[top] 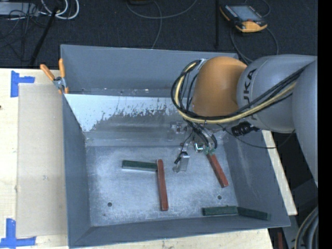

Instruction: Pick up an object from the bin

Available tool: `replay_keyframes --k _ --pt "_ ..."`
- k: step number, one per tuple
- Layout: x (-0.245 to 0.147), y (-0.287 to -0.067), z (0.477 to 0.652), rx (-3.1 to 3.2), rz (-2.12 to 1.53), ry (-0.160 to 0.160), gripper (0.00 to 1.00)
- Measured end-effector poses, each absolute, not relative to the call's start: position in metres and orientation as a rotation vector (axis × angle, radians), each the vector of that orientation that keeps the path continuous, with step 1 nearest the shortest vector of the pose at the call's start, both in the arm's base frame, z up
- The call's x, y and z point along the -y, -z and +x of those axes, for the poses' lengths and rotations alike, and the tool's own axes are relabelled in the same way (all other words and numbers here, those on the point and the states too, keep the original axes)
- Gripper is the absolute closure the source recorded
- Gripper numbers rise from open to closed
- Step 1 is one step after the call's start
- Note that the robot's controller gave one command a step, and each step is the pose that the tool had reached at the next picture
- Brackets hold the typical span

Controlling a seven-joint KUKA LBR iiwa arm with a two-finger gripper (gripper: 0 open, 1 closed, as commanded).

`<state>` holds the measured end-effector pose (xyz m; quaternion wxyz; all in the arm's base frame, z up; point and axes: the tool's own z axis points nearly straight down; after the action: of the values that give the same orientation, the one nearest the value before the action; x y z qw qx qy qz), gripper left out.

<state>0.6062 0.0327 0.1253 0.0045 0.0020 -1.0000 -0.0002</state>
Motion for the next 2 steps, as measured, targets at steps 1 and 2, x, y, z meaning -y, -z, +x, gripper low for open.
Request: replay_keyframes --k 1,2 --pt "-0.0946 -0.0661 0.5947 3.134 0.045 0.005 0.0" --pt "-0.0912 -0.0702 0.5974 3.141 0.037 0.001 1.0"
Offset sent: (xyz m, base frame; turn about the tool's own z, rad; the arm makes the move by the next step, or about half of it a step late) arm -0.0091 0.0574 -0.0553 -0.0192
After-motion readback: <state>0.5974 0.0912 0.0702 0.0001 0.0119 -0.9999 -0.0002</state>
